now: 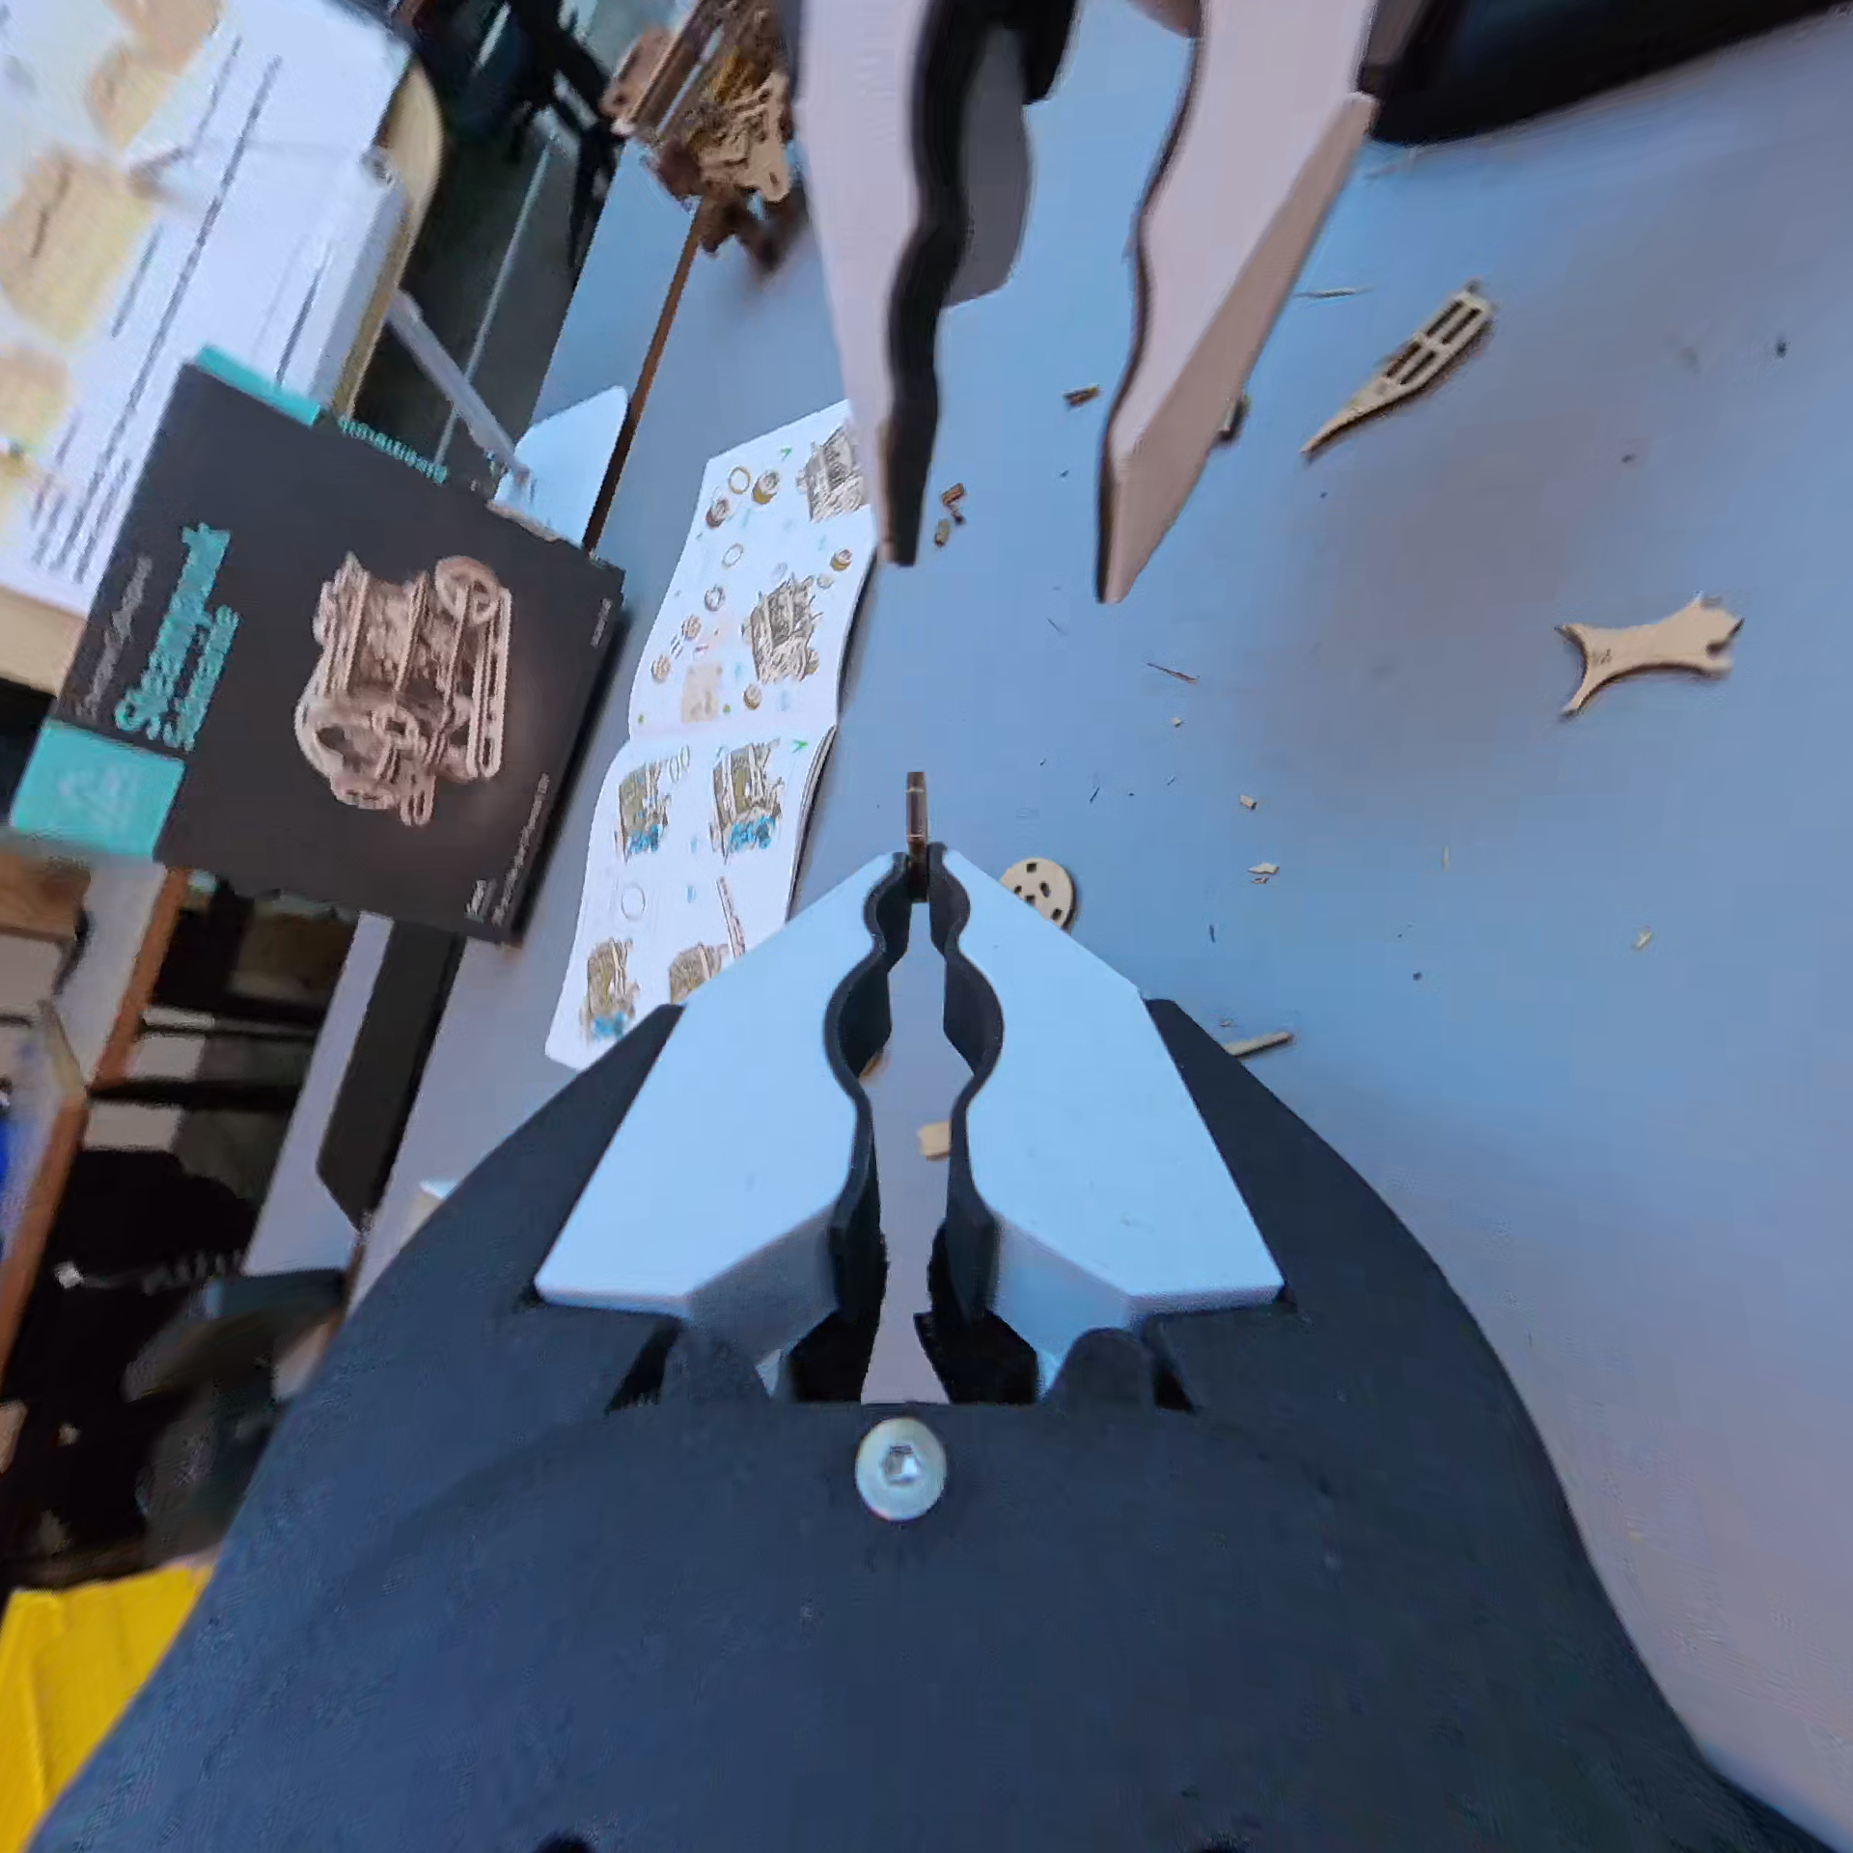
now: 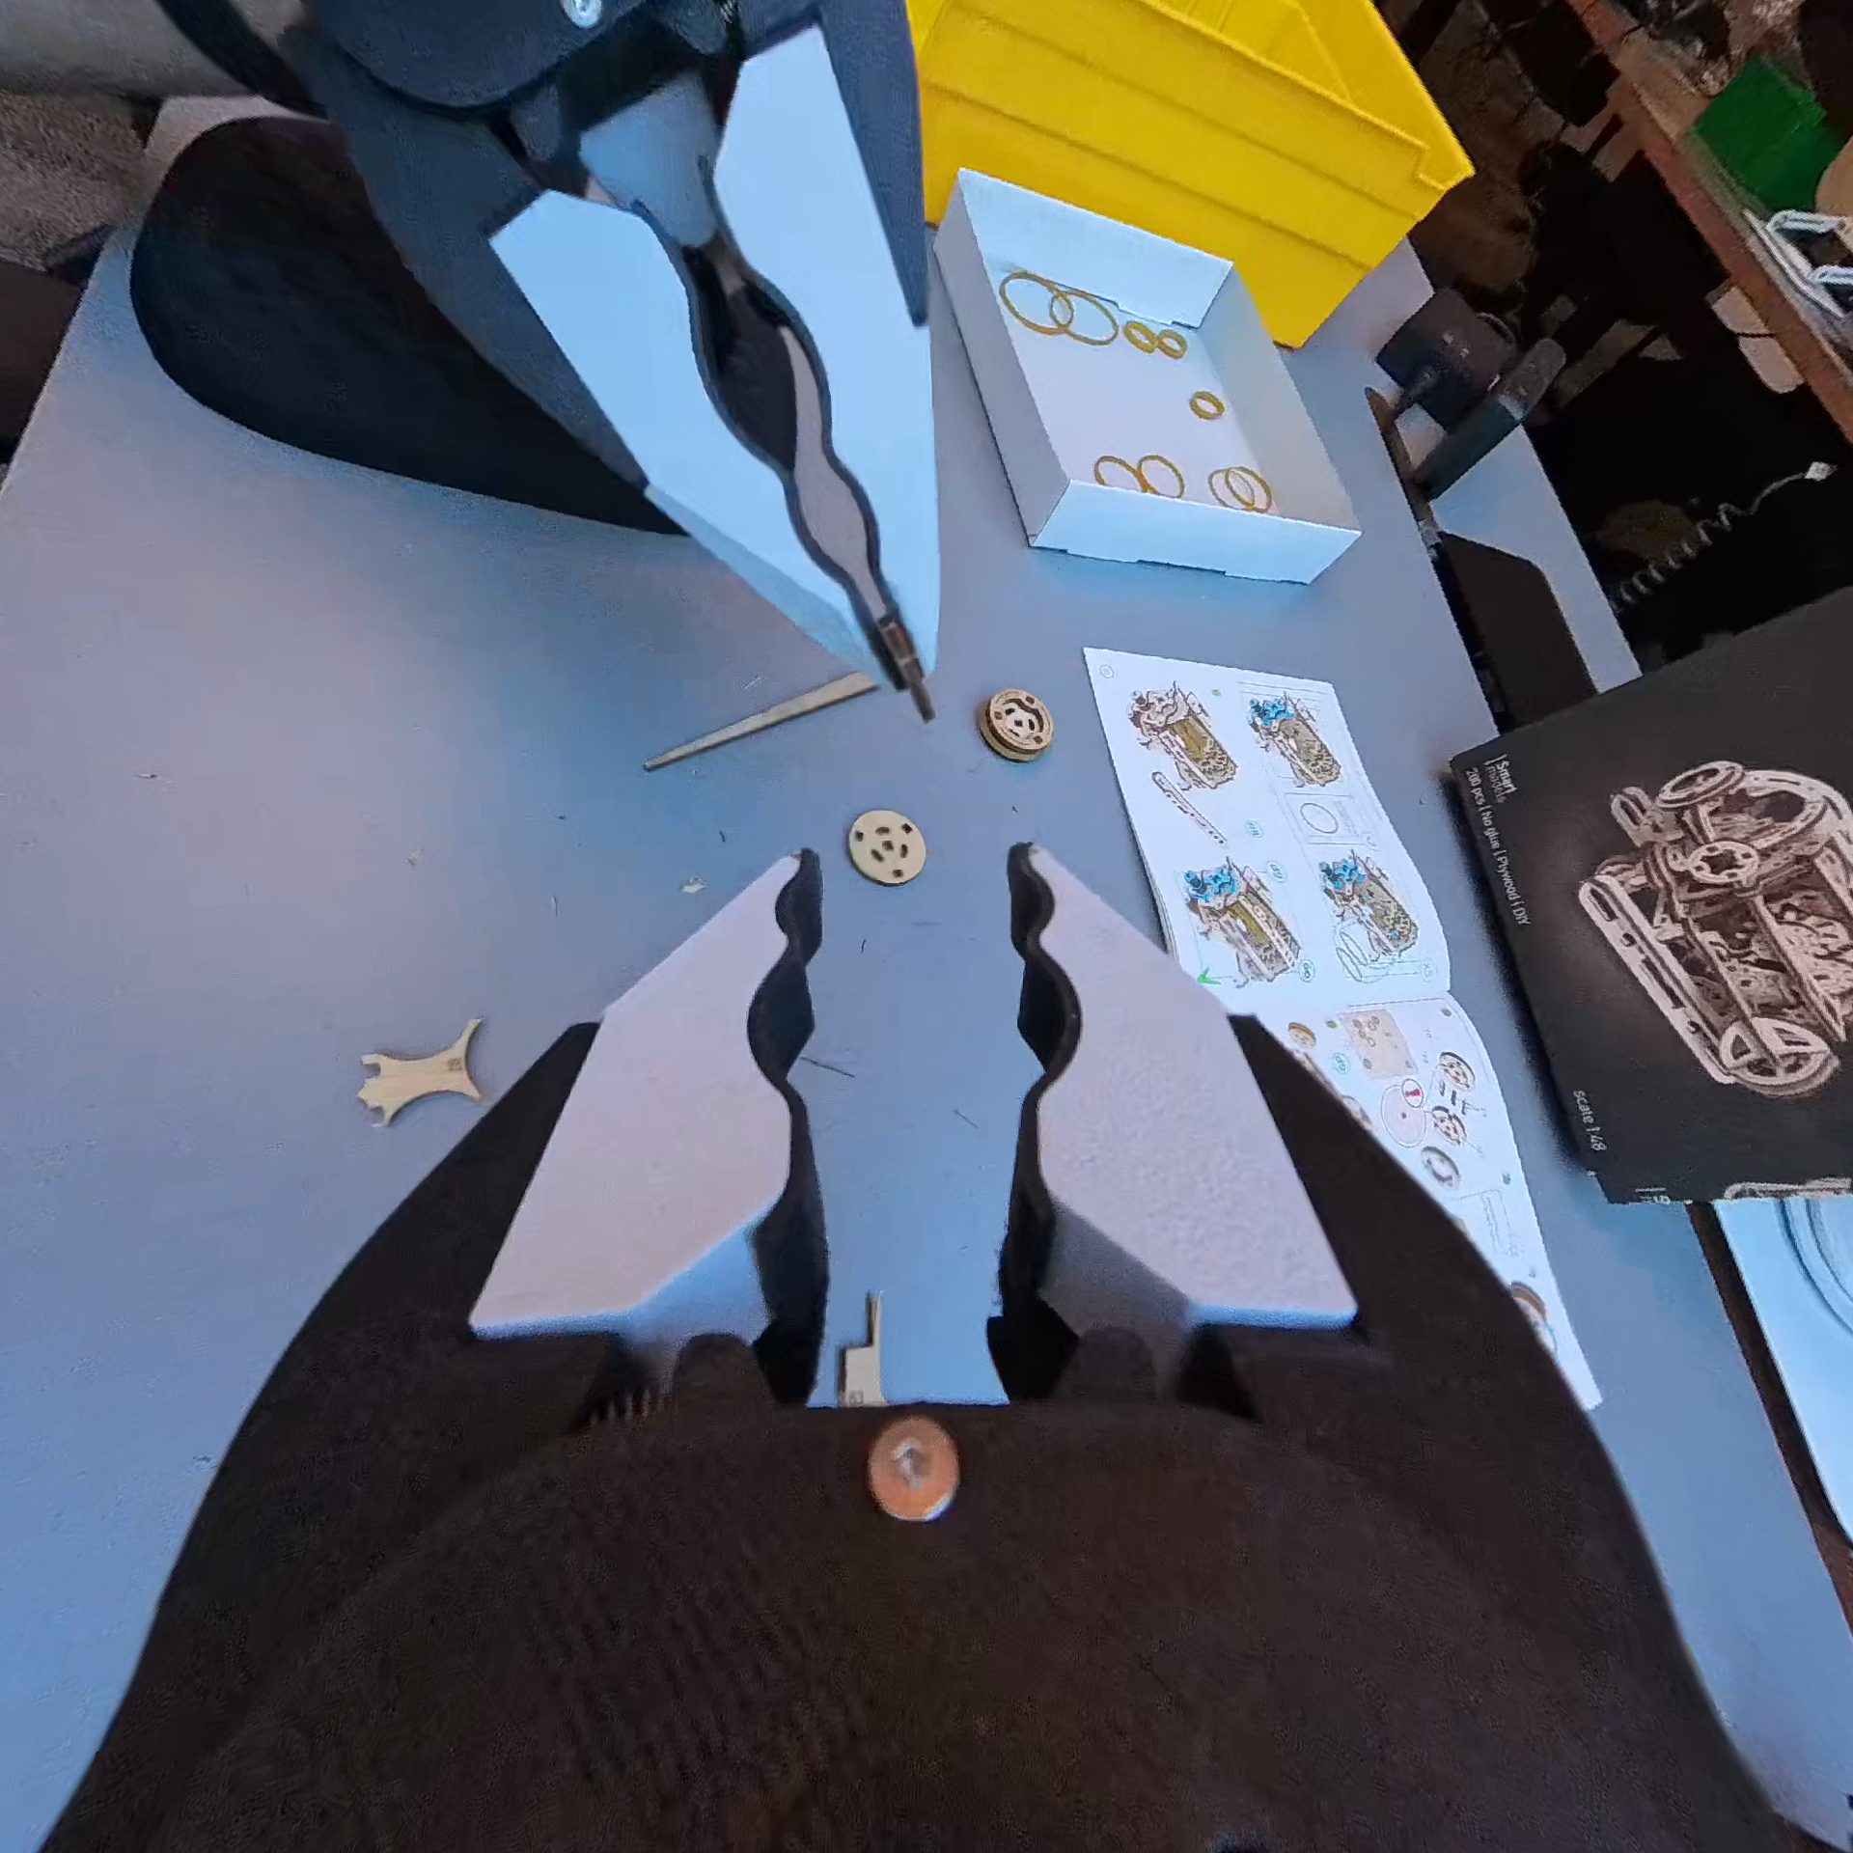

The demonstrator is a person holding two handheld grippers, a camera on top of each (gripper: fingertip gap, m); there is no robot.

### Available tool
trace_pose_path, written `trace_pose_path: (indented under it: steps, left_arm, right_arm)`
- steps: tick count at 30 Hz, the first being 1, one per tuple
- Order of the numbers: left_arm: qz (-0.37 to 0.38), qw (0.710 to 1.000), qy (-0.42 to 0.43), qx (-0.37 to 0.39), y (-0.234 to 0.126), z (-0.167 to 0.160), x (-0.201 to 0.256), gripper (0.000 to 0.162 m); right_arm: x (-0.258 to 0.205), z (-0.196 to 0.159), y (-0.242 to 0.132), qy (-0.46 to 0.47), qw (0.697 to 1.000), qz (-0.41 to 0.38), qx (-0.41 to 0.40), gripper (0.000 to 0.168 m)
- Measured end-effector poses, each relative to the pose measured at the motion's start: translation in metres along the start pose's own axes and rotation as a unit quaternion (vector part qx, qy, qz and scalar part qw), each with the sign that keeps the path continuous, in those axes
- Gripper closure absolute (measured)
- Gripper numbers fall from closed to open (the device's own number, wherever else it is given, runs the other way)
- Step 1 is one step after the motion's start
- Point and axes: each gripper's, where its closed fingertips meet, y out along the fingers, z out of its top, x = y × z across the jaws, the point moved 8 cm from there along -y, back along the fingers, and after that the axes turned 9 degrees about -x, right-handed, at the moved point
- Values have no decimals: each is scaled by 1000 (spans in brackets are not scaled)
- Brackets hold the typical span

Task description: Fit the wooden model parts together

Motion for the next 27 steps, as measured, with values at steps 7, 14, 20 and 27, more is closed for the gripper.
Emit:
trace_pose_path:
  steps: [7, 14, 20, 27]
  left_arm:
    - [104, 975, 197, 7, 44, 5, -14, 161]
    - [179, 935, 305, 23, 70, 15, 2, 162]
    - [204, 925, 319, 30, 71, 18, 6, 162]
    - [195, 921, 335, 37, 68, 12, 14, 162]
  right_arm:
    - [47, -16, 10, 4, 999, 39, -10, 136]
    - [59, -41, 21, 131, 979, 137, 73, 128]
    - [58, -43, 37, 162, 969, 180, 48, 132]
    - [49, -42, 41, 166, 966, 194, 47, 145]
